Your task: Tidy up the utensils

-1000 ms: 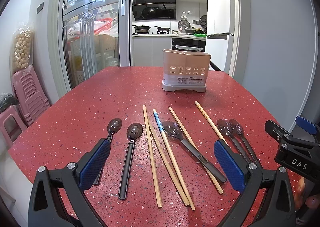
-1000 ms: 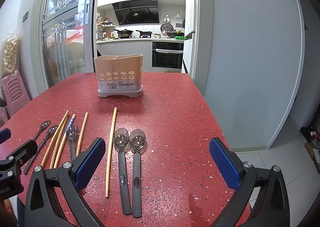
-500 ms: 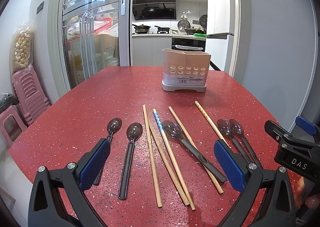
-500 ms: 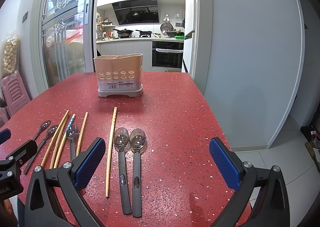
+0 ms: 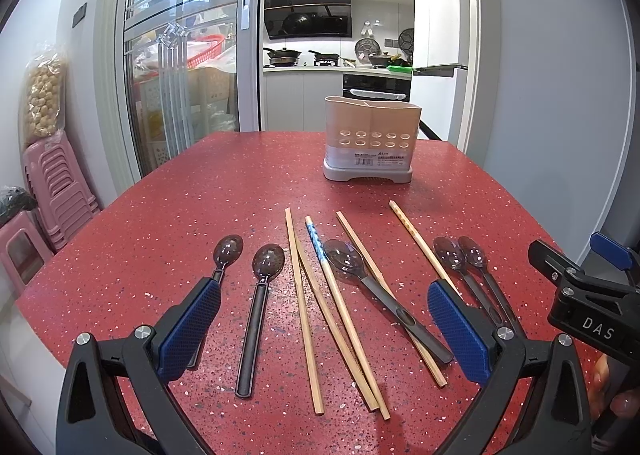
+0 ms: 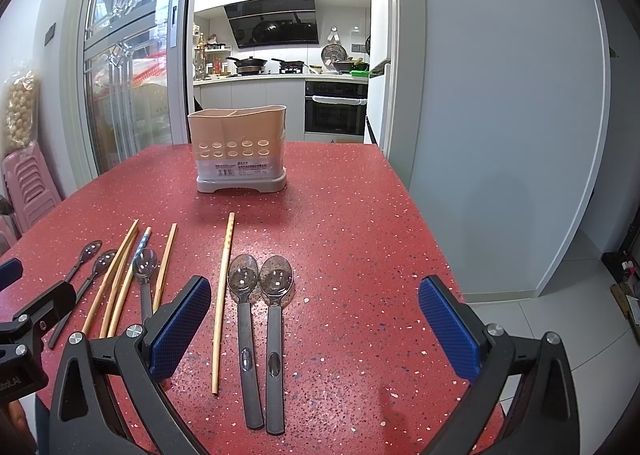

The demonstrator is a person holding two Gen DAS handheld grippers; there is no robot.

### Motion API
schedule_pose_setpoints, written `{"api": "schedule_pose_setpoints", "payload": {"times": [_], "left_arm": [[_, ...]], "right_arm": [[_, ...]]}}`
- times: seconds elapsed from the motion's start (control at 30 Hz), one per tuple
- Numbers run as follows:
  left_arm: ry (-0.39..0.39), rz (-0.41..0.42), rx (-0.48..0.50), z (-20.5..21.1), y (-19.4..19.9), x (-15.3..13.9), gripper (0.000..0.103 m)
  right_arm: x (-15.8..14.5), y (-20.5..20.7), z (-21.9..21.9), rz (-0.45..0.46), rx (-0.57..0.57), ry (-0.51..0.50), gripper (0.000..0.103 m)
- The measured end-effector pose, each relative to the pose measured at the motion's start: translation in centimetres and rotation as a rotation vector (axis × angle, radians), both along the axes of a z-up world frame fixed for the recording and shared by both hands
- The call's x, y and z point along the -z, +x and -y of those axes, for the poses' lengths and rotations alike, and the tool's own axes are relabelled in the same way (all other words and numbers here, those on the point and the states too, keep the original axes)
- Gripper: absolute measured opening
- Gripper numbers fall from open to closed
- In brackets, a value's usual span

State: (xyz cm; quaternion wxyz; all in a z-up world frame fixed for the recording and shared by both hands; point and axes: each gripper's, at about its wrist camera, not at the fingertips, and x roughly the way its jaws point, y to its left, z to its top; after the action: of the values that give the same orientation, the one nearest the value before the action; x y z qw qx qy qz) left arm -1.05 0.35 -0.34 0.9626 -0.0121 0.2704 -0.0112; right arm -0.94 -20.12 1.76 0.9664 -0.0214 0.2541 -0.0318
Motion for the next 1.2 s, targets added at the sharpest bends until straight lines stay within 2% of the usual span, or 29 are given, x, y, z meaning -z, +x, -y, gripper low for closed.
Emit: {"api": "schedule_pose_setpoints", "payload": {"times": [1.2], "left_arm": [[0.001, -0.007, 0.004, 0.06, -0.02, 0.10, 0.103]], "right_arm": [[0.51, -0.15, 0.01, -0.018, -0.001, 0.013, 0.103]]}}
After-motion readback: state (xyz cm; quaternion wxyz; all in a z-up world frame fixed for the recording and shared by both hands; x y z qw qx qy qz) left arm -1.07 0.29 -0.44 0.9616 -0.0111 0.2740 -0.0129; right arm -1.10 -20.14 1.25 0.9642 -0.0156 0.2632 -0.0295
